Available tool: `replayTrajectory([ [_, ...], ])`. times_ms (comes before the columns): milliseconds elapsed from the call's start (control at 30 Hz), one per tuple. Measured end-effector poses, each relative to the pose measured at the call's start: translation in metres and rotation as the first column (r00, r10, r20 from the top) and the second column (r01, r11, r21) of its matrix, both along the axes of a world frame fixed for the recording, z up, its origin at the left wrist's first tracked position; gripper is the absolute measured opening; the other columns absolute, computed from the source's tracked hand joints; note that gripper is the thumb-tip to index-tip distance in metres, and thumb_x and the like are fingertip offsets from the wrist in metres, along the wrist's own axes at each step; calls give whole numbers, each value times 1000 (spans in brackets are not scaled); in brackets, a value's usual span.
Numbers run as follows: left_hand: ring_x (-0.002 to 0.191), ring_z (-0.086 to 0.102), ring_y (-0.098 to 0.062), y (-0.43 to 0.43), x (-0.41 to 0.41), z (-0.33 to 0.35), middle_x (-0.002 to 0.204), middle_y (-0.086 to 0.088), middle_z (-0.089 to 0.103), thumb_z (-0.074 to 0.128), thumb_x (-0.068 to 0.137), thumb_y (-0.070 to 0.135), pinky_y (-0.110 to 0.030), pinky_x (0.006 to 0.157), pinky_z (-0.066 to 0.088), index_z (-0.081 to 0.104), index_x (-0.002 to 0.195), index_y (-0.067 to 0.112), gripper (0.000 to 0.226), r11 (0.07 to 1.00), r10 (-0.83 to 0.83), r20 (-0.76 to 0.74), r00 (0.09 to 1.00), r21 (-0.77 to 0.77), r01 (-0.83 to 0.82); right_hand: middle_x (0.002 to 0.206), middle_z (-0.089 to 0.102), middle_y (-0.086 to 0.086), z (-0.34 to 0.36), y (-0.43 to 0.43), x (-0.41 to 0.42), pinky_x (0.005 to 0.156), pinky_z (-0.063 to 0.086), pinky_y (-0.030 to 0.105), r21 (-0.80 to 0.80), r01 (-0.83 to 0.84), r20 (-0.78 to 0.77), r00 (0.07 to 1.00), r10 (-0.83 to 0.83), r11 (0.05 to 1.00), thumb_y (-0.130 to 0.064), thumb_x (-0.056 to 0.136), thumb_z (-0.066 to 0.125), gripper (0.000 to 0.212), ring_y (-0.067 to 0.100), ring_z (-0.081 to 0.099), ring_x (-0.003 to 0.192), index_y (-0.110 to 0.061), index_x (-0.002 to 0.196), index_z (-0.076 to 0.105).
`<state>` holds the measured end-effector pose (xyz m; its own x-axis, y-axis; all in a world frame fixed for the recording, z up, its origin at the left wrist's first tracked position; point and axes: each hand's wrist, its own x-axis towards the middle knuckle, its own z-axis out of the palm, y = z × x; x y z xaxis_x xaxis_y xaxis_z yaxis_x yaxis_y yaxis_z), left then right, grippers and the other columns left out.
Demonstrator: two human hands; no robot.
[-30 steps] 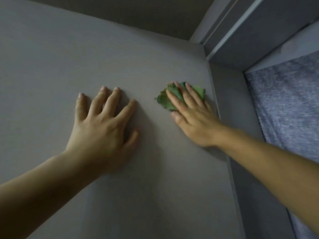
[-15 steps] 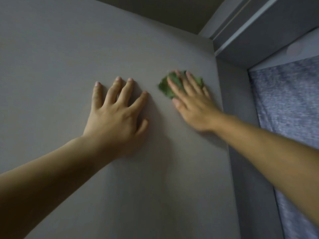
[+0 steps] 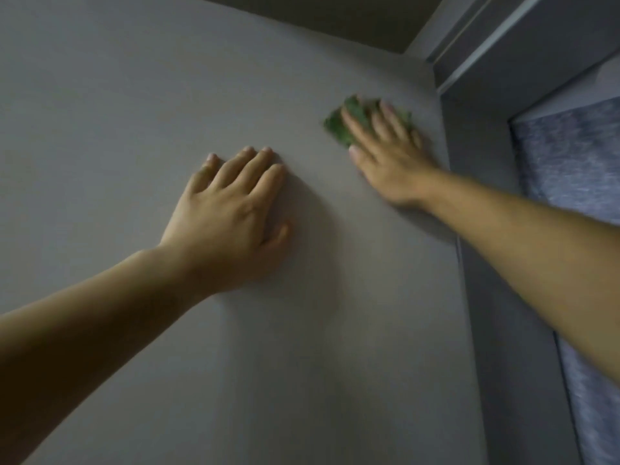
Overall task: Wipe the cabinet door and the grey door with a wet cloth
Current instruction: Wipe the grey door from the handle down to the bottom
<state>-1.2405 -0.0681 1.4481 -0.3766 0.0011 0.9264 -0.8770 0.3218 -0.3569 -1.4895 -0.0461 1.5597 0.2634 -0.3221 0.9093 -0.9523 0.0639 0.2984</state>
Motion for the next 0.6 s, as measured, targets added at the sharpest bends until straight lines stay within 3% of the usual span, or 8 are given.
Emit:
replayTrajectory([
  [67,151,31,-37,0,4,-3,161,-18,38,32,91,57,-61,123,21,45,149,8,77,1000,-19,3,1000,11,19,171,-5,5,25,2,14,123,-7,47,16,-57,202,978,53,998,-48,108,18,58,28,-12,156,-34,162,0],
  [100,151,30,-38,-1,8,-5,160,-20,38,33,92,56,-62,124,19,46,148,7,76,1000,-11,4,1000,-2,11,171,-6,5,24,1,25,123,-9,46,12,-58,207,977,54,998,-47,109,19,58,29,-13,156,-31,162,1],
  [233,152,23,-45,-1,30,-16,159,-25,35,35,92,52,-72,120,8,46,148,10,71,998,51,-94,994,-25,-54,171,-9,-3,-48,-5,57,123,-5,48,16,-100,-188,977,101,995,-52,97,12,68,26,-14,156,-34,161,-3],
  [300,153,19,-46,1,41,-17,160,-21,33,31,93,55,-77,117,4,43,149,15,69,997,77,-148,986,26,-74,170,-11,-11,-61,-4,56,123,3,50,61,-122,-290,948,134,991,-53,94,15,69,21,-14,156,-40,160,-3],
  [367,153,19,-44,1,49,-17,162,-17,31,27,94,58,-78,115,7,41,151,19,70,994,100,-164,981,67,-90,170,-8,-8,-31,-6,51,124,2,51,15,-78,-232,969,79,997,-53,97,13,66,22,-10,157,-41,160,-3],
  [500,152,25,-39,-2,54,-19,164,-12,33,29,96,58,-72,117,19,40,152,19,70,994,103,-164,981,50,-96,171,-3,4,29,-7,63,124,-5,49,-32,-111,189,975,115,993,-47,108,20,58,28,-10,156,-34,162,3],
  [600,153,27,-34,-2,65,-21,164,-10,34,30,96,57,-63,120,22,40,153,16,71,998,66,-160,985,28,-63,171,-4,4,-5,-10,96,123,-8,48,-38,-91,46,995,93,995,-47,108,23,60,30,-12,156,-28,162,6],
])
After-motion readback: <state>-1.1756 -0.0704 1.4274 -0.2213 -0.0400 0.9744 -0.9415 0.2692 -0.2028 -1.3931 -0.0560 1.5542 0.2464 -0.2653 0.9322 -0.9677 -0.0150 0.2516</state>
